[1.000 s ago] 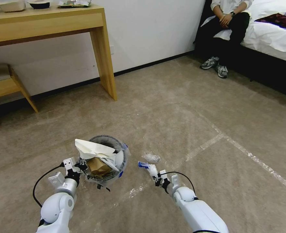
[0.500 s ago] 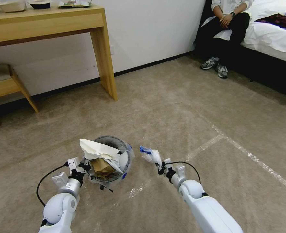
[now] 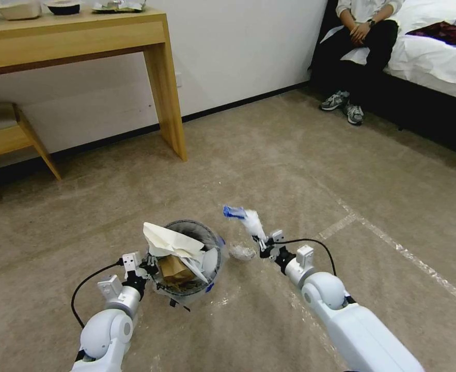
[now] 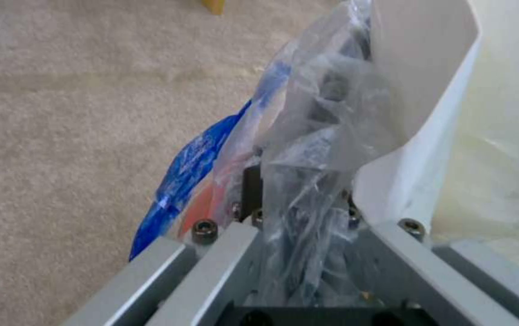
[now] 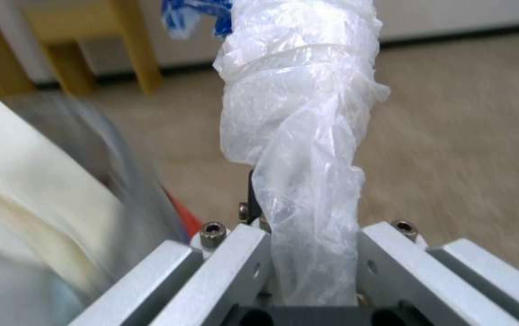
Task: Pick up the trash bin and place the garbage on the floor into it.
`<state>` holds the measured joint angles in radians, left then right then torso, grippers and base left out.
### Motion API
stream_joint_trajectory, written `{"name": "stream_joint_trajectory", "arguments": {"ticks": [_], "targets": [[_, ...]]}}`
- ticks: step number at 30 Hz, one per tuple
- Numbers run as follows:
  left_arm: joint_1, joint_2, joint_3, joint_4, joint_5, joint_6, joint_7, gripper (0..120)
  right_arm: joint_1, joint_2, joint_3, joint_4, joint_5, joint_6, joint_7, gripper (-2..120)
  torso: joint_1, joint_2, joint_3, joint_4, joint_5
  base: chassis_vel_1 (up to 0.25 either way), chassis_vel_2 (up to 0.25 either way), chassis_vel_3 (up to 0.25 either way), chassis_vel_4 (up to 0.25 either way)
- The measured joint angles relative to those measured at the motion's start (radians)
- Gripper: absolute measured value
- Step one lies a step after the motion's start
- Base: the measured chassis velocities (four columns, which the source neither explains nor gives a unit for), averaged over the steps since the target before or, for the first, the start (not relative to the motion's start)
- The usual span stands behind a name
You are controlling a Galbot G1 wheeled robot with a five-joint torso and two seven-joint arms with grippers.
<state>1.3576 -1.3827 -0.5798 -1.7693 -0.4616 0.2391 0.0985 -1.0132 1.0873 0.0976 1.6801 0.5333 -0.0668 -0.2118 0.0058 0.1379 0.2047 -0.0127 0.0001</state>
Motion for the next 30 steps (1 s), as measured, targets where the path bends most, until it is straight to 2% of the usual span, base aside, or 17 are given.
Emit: {"name": "stream_joint_trajectory", "arguments": {"ticks": [5,11,20,30], "targets": [[-0.002,0.002,0.017,0.003,0.014,0.007,0.003,1,-0.001,-0.021,-0.017,0.094,0.047,0.0,-0.019,0,0.0,0.0,0.0,0.0,-0.0001,0.0,0.0,0.0,0.0],[-0.007,0.002,0.029,-0.006,0.023,0.017,0.003,1,0.006,-0.031,-0.045,0.143,0.061,-0.006,-0.049,0,0.0,0.0,0.0,-0.0001,-0.0001,0.0,0.0,0.0,0.0],[0.022,-0.013,0.041,-0.031,0.052,0.019,0.016,1,0.03,-0.008,-0.123,0.14,0.061,-0.01,-0.074,0,0.0,0.0,0.0,0.0,-0.0001,0.0,0.0,0.0,0.0],[0.022,-0.009,0.045,-0.044,0.053,0.019,0.028,1,0.027,0.033,-0.176,0.102,0.051,-0.015,-0.076,0,0.0,0.0,0.0,-0.0001,-0.0001,0.0,0.0,0.0,0.0]]}}
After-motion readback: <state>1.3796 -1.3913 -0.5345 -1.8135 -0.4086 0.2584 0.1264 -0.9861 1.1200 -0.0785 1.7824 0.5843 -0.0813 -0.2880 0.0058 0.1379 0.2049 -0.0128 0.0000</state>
